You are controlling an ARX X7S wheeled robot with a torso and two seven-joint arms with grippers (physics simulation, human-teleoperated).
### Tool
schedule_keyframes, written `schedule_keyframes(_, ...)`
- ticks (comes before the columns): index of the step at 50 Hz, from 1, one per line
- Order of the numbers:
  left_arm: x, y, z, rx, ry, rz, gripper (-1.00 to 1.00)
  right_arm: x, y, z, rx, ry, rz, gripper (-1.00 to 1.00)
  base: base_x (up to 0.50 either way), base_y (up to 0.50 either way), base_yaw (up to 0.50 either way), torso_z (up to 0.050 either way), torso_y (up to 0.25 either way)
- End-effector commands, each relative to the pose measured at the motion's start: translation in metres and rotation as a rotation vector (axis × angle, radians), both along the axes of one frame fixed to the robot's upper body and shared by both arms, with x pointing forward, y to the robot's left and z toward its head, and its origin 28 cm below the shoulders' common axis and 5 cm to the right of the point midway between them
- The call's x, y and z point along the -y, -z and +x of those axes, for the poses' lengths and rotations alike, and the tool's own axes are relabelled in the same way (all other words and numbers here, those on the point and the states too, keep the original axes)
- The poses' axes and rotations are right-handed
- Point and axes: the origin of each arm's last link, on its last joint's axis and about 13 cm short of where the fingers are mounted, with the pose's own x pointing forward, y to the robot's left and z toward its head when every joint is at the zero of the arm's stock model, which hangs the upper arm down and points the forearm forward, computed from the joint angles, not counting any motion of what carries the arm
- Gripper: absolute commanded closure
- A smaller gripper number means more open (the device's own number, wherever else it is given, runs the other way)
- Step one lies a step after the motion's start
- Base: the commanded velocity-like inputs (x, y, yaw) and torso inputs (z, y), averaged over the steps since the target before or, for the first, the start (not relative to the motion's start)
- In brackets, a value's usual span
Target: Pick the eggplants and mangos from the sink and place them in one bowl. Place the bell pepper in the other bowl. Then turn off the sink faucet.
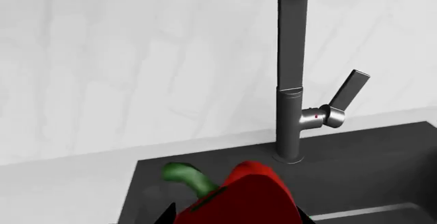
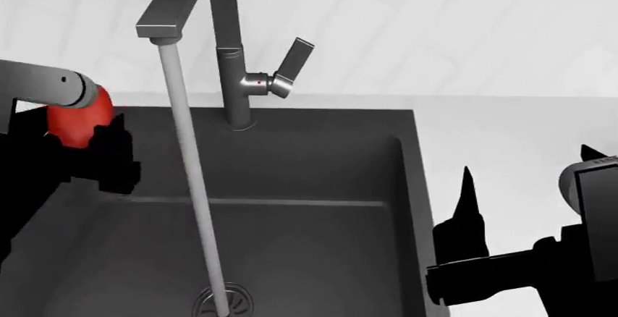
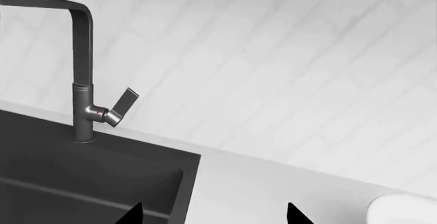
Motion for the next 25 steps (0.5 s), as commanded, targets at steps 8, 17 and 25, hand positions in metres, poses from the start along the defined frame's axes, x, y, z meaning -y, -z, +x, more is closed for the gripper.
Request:
schedule_keyframes(8, -0.014, -0.028, -0.046, 0.143, 0.041, -0.051, 1.00, -0.004, -0.006, 0.003, -0.007, 0.004, -0.013, -1.00, 0.00, 0.00, 0.00, 0.000, 0.000)
schedule_keyframes(17, -0.012, -0.026, -0.045, 0.138, 0.049, -0.063, 1.00, -0.007, -0.001, 0.007, -0.020, 0.014, 0.018, -1.00, -0.23, 0.00, 0.00, 0.000, 0.000)
schedule_keyframes(25, -0.014, -0.030, -0.050, 0.141, 0.045, -0.077, 1.00, -0.004, 0.000, 0.003, -0.012, 0.030, 0.026, -1.00, -0.33, 0.00, 0.00, 0.000, 0.000)
